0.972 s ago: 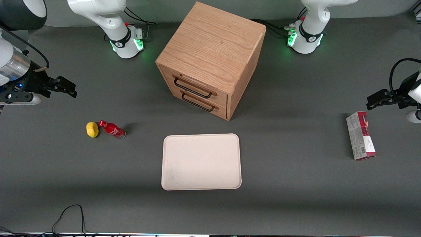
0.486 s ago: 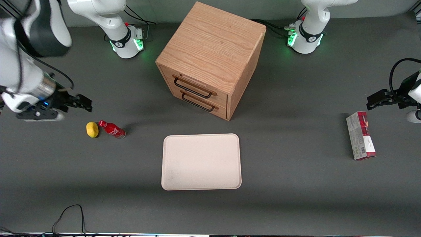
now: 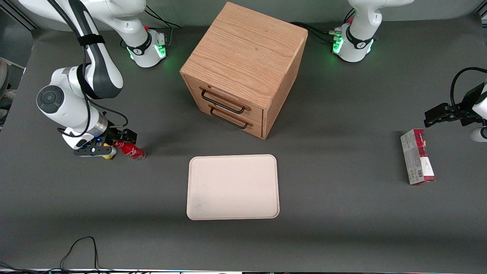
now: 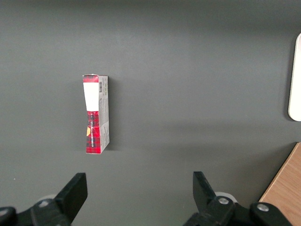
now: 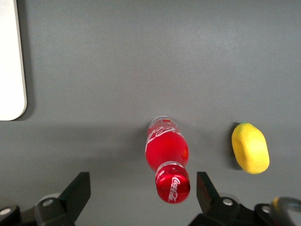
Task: Place coke bottle on tray
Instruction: 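Close the right gripper on the bottle cap and lift it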
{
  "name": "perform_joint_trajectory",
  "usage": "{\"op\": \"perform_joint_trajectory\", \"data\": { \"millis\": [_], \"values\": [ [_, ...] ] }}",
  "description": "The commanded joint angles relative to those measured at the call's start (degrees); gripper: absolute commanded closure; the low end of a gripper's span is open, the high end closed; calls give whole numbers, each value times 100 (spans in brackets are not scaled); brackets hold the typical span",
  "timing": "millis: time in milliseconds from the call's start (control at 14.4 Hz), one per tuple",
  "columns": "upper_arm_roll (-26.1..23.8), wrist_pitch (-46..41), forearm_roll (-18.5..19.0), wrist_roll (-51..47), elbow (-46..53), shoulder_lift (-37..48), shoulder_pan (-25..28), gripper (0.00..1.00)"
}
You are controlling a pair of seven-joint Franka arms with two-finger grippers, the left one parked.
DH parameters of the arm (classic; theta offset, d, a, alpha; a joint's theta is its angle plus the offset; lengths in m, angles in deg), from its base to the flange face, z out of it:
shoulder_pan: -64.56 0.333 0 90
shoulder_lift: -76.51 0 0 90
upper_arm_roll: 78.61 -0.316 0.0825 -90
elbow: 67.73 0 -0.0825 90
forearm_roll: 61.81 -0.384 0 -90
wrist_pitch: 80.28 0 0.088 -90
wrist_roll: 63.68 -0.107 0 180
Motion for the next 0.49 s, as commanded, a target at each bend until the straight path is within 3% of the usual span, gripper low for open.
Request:
{"op": "perform_joint_trajectory", "data": {
  "millis": [0, 278, 417],
  "values": [
    [3, 150, -31, -23, -131, 29, 6, 0],
    [55, 150, -22, 170, -219, 56, -29, 0],
    [134, 150, -22, 302, -228, 56, -47, 8]
  ]
}}
